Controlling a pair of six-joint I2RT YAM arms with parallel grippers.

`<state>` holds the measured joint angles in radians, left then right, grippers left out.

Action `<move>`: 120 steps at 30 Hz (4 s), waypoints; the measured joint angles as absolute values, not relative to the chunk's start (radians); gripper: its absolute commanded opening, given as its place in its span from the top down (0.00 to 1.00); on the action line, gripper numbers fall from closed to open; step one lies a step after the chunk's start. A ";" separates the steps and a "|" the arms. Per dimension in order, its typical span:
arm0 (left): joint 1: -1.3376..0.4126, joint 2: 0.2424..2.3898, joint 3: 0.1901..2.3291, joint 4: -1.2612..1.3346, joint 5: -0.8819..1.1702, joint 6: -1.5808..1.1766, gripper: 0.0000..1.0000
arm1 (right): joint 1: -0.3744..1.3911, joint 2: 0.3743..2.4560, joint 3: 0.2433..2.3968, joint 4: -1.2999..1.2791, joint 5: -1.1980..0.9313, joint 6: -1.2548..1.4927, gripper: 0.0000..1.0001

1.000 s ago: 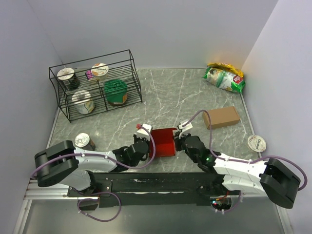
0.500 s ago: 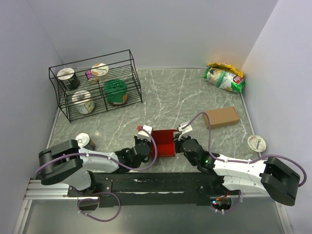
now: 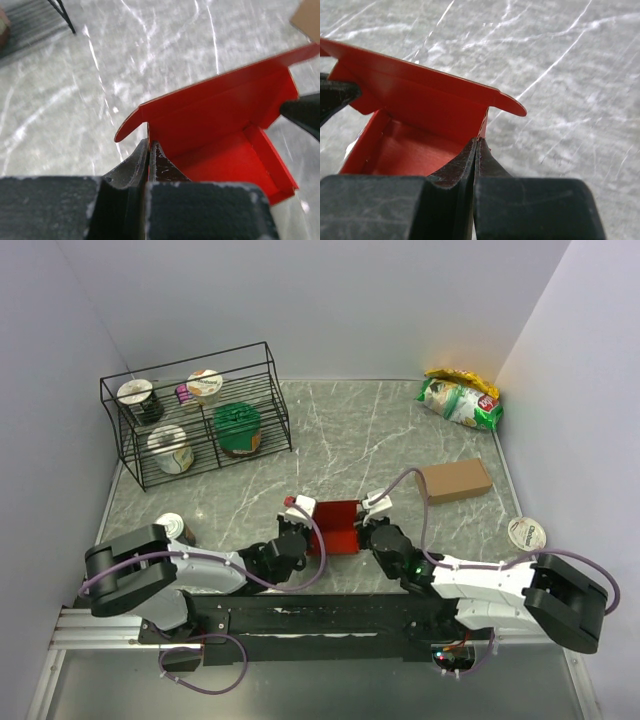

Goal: Fold the paper box
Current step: Close the paper box at the center of the board.

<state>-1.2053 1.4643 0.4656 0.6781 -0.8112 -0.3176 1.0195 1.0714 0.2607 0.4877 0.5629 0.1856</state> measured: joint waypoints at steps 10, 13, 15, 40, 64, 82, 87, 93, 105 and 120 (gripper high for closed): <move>-1.118 1.572 0.429 0.970 -0.776 -0.184 0.99 | 1.020 1.235 0.282 0.684 0.612 0.114 1.00; -1.117 1.608 0.405 1.037 -0.764 -0.184 0.99 | 1.020 1.251 0.282 0.687 0.613 0.120 1.00; -1.117 1.615 0.376 1.082 -0.755 -0.200 0.99 | 1.021 1.251 0.282 0.688 0.611 0.131 1.00; -1.182 1.610 0.357 1.082 -0.668 -0.402 0.99 | 1.122 1.251 0.310 0.442 0.545 0.381 1.00; -0.918 1.381 0.440 0.720 -0.156 0.049 0.99 | 0.688 0.841 0.459 0.064 0.076 0.241 0.20; -0.777 1.359 0.562 0.421 0.154 0.147 0.99 | 0.444 1.150 0.558 0.085 -0.342 -0.035 0.52; -0.772 1.363 0.562 0.421 0.165 0.146 0.99 | 0.444 1.190 0.570 0.076 -0.335 -0.064 0.60; -0.767 1.389 0.581 0.421 0.172 0.149 0.99 | 0.444 1.195 0.590 0.086 -0.326 -0.074 0.67; -0.764 1.395 0.591 0.410 0.176 0.172 0.99 | 0.444 1.200 0.661 -0.014 -0.273 -0.094 0.35; -0.757 1.406 0.624 0.342 0.184 0.198 0.99 | 0.414 1.274 0.845 -0.187 -0.295 -0.168 0.48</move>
<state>-0.7567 1.4063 0.6243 0.3416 0.1841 0.1978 0.4141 1.2743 0.8448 -0.1867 -0.2947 -0.1677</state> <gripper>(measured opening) 0.044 0.531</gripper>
